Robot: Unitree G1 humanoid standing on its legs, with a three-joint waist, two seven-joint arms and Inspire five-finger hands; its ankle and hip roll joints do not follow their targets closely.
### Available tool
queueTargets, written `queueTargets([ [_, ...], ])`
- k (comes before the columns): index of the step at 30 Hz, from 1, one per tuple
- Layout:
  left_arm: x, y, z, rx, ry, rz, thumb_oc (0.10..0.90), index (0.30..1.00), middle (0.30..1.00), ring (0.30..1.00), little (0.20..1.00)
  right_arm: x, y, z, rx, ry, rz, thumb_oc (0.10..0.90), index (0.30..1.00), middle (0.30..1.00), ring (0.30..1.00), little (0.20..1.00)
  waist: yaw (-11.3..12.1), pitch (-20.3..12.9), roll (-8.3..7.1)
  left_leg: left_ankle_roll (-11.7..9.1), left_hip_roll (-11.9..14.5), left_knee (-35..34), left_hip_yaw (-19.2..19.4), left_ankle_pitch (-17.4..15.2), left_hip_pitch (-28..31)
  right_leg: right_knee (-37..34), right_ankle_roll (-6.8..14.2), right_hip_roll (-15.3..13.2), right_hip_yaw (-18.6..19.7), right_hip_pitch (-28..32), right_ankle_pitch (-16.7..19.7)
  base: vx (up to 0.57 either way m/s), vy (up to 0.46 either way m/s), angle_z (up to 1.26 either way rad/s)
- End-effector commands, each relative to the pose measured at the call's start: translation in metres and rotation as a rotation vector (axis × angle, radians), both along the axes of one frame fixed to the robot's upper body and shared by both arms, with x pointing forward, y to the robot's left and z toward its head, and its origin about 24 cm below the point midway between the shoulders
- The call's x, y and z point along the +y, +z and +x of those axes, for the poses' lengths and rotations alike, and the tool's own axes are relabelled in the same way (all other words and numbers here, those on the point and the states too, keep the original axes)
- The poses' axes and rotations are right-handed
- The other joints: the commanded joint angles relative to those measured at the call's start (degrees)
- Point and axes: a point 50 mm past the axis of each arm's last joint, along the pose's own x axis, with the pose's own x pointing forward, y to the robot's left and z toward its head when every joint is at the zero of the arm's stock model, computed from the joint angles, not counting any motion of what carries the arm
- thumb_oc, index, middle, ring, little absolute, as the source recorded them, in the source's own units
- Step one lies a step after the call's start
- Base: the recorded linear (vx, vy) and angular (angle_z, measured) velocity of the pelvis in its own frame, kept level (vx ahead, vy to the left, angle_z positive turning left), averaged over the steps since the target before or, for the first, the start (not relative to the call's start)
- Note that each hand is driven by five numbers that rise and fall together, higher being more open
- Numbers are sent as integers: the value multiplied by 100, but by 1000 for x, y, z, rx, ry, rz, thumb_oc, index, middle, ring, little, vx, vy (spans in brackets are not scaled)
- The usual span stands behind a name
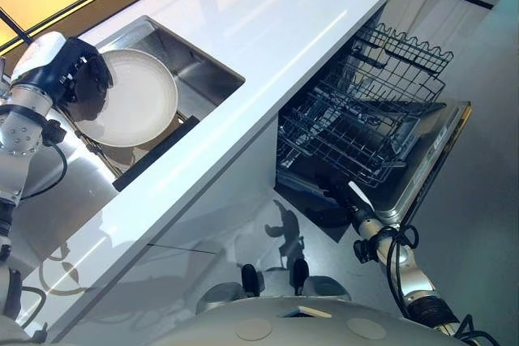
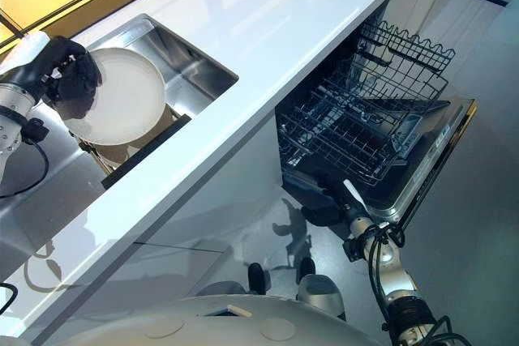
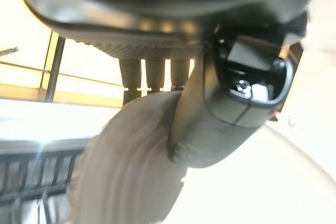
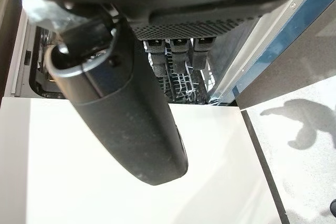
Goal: Pick up plates and place into dishwasher.
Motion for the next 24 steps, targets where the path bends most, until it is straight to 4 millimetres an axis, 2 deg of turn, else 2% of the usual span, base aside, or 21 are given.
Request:
queueTargets([
  [1,3,116,-17,-577,0,-13,100,300,300,300,200,12,44,33,-282,31,75,800,900,900,900,900,-56,-311,122,71,-247,9,-227,-333,-169,925,361,37,-80,-202,-653,0,0,0],
  [4,1,126,-22,-702,-11,-47,100,300,300,300,200,18,59,40,-359,24,121,800,900,900,900,900,-55,-335,113,78,-236,9,-234,-348,-162,930,344,55,-50,-199,-676,1,-31,0],
  [6,1,133,-28,-789,-4,-41,100,300,300,300,200,21,79,47,-450,25,163,800,900,900,900,900,-67,-348,109,76,-218,9,-224,-359,-150,941,337,61,-35,-201,-683,-1,-32,-2],
  [9,2,139,-38,-903,-2,-29,100,300,300,300,200,23,120,57,-630,31,207,800,900,900,900,900,-79,-383,105,76,-194,9,-199,-376,-139,957,320,74,-4,-202,-700,-1,-24,-4],
  [12,-2,142,-46,-1005,-21,3,100,300,300,300,200,20,168,60,-843,22,264,800,900,900,900,900,-79,-409,112,77,-159,9,-168,-349,-159,991,292,100,19,-237,-676,-40,-18,-4],
  [15,-18,140,-54,-1126,-76,36,100,300,300,300,200,17,216,56,-1077,59,334,800,900,900,900,900,-59,-441,105,80,-154,9,-165,-373,-136,1066,274,114,41,-248,-700,-16,-6,-3],
  [20,-52,129,-54,-1247,-147,126,100,300,300,300,200,19,274,46,-1336,163,423,800,900,900,900,900,-12,-529,19,90,-171,9,-193,-413,-82,1188,248,126,45,-229,-735,0,-5,-1],
  [22,-62,127,-51,-1262,-167,173,100,300,300,300,200,19,288,43,-1398,172,390,800,900,900,900,900,-21,-582,-17,88,-170,9,-202,-414,-73,1223,229,146,59,-225,-750,1,-16,-3],
  [24,-66,126,-49,-1269,-180,180,100,300,300,300,200,19,295,42,-1426,176,368,800,900,900,900,900,-31,-610,-30,86,-172,9,-207,-414,-66,1246,224,156,61,-226,-751,0,-21,-4],
])
